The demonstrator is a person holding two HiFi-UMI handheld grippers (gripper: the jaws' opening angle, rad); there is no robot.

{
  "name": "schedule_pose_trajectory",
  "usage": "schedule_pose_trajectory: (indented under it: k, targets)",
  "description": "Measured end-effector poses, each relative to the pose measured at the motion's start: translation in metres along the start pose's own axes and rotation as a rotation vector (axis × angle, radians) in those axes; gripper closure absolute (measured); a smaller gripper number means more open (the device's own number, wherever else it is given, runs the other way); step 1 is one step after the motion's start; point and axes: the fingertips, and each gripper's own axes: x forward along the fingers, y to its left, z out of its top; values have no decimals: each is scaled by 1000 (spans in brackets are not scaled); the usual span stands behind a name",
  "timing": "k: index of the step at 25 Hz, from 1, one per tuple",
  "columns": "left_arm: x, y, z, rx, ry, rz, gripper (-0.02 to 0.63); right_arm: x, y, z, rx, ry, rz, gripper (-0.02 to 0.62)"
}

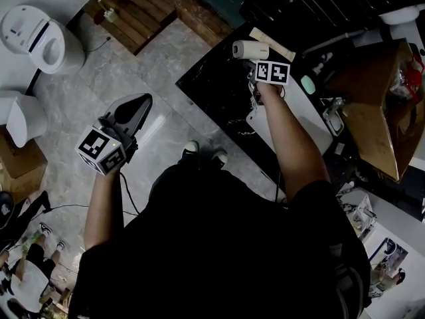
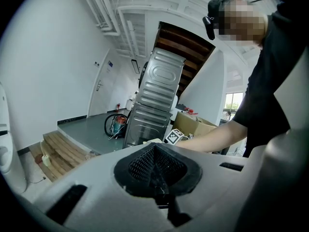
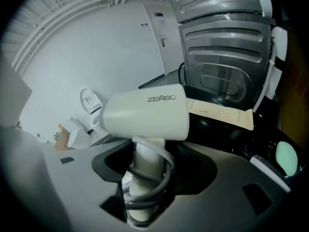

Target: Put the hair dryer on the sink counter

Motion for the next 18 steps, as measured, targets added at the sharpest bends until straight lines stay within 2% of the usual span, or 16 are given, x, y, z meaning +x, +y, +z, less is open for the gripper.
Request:
schedule_pose_trajectory:
  k: [7, 11, 14, 18]
  targets:
    - [1, 4, -2, 42, -9, -9, 592, -12, -2, 19, -6, -64, 7, 341]
    - [4, 0, -1, 33, -7, -4, 592, -19, -6, 22, -6, -71, -1, 341]
    - [3, 0, 0, 61, -9, -5, 592, -24, -7, 21, 0, -77, -4, 341]
    - [1, -8, 0, 29, 2, -18, 592, -32, -9, 20, 7, -86, -7, 341]
